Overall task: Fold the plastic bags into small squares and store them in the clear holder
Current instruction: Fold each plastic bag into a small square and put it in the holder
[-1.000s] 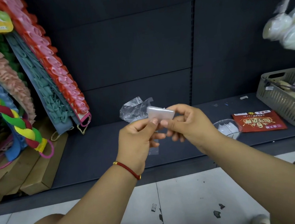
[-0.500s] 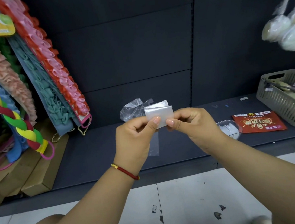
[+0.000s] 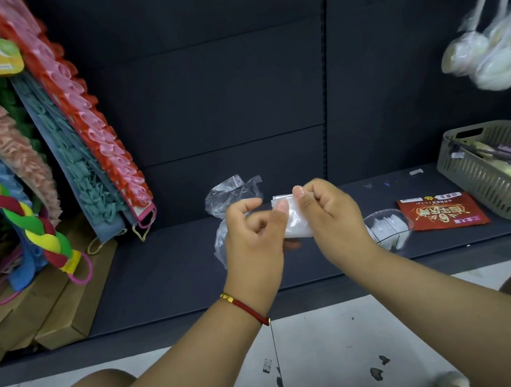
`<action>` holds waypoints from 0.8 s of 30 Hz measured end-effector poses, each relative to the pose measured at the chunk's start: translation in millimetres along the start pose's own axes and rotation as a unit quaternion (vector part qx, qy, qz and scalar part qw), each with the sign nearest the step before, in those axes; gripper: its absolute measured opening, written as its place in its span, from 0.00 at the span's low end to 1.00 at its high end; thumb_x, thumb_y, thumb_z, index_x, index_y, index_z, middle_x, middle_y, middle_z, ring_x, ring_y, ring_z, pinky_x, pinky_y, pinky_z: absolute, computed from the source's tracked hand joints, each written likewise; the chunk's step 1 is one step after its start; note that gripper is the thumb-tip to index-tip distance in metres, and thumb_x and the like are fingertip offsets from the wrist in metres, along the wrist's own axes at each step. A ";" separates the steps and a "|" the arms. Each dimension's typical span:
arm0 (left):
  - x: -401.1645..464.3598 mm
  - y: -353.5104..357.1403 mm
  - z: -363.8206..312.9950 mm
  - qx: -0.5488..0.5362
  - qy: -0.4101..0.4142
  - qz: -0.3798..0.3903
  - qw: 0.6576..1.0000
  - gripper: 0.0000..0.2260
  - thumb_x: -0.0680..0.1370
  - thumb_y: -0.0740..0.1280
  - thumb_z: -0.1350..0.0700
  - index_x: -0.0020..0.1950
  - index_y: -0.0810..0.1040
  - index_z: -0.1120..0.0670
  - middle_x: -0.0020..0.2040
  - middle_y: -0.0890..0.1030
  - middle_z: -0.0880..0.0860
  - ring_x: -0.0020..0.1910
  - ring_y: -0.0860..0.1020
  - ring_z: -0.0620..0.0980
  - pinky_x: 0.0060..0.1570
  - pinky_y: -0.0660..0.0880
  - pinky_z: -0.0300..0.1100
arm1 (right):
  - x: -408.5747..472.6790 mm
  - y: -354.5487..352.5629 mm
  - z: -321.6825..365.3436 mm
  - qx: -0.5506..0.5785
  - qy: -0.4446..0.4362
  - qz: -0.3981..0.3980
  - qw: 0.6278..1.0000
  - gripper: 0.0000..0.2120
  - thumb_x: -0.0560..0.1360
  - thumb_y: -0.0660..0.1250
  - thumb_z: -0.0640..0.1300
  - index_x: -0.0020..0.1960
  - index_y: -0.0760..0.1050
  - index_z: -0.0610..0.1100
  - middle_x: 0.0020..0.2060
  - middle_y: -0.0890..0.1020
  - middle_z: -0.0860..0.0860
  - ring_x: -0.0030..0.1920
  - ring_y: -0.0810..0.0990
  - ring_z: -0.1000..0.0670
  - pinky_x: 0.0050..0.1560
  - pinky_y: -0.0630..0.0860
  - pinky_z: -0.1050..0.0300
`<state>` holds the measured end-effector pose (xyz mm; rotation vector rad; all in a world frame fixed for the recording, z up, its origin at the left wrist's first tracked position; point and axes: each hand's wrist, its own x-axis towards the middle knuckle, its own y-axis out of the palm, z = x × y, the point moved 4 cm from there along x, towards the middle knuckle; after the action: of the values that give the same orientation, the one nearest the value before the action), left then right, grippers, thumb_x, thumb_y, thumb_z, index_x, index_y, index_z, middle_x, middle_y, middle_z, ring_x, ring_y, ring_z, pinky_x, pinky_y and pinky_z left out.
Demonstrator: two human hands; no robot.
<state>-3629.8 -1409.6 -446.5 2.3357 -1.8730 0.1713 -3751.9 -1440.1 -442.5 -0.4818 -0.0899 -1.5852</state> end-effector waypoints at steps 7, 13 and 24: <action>-3.8 25.1 -6.6 0.111 0.054 -0.053 0.991 0.18 0.82 0.57 0.45 0.42 0.73 0.57 0.31 0.75 0.53 0.31 0.75 0.51 0.31 0.77 0.51 | -16.7 -8.8 10.7 -0.012 -0.023 -0.002 1.000 0.13 0.81 0.61 0.48 0.39 0.71 0.46 0.31 0.73 0.52 0.31 0.70 0.58 0.31 0.68 0.64; -12.1 51.7 -20.8 0.121 0.102 -0.044 0.986 0.16 0.82 0.60 0.48 0.37 0.67 0.55 0.27 0.68 0.45 0.29 0.68 0.46 0.30 0.70 0.47 | -25.2 -35.9 16.6 0.003 -0.026 -0.055 0.998 0.13 0.81 0.61 0.46 0.41 0.72 0.40 0.30 0.73 0.52 0.32 0.69 0.58 0.32 0.68 0.66; -17.8 108.9 -27.4 0.079 0.101 0.024 0.991 0.19 0.83 0.57 0.47 0.34 0.66 0.52 0.27 0.68 0.44 0.29 0.67 0.43 0.32 0.68 0.39 | -40.3 -92.8 12.2 0.011 -0.014 -0.172 0.985 0.11 0.80 0.62 0.46 0.39 0.73 0.47 0.33 0.77 0.51 0.34 0.74 0.57 0.32 0.70 0.67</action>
<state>-3739.9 -1410.8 -418.3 2.2705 -1.8775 0.5590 -3838.9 -1390.3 -424.2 -0.4898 -0.2206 -1.9135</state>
